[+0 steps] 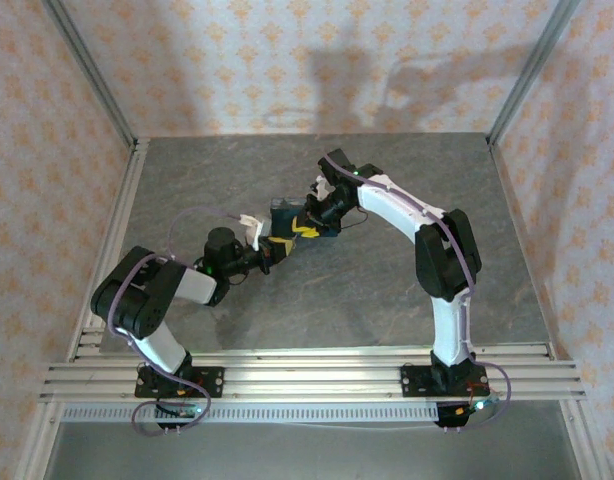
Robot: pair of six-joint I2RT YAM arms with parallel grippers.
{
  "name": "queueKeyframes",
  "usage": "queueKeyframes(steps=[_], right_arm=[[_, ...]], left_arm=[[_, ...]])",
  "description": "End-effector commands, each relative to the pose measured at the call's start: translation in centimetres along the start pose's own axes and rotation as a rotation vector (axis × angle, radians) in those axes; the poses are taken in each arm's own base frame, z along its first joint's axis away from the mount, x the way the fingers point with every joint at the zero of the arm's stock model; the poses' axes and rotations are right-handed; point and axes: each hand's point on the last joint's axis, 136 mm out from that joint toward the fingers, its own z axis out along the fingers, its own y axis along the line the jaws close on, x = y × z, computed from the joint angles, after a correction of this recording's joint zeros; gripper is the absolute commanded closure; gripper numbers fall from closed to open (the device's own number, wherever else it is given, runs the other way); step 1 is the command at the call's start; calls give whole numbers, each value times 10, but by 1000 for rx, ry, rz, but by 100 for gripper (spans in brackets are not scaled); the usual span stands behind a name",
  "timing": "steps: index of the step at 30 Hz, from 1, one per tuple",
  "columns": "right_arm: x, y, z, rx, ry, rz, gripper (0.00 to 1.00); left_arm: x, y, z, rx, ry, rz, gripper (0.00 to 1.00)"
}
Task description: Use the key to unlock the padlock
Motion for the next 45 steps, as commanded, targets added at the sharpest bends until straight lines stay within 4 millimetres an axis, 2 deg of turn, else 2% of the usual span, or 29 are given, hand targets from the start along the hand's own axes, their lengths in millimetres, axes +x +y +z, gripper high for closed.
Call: queueKeyframes(steps=[1,13,26,37,45], right_arm=[[5,29,-22,-79,-23,-85,100],[14,26,-20,-89,18,-113,100],[19,8,-15,-38,35,-129,100],[23,10,-17,-42,46,-168,100],[25,9,-13,-61,68,-178,100]], left_arm=[[-21,-11,5,51,-62,38,100],[-23,-10,6,56,-78,13,100],[-25,-9,4,58,-71,0,100],[-28,-9,9,113,-79,-56,100],[-27,2,8,91,-77,-76,100]])
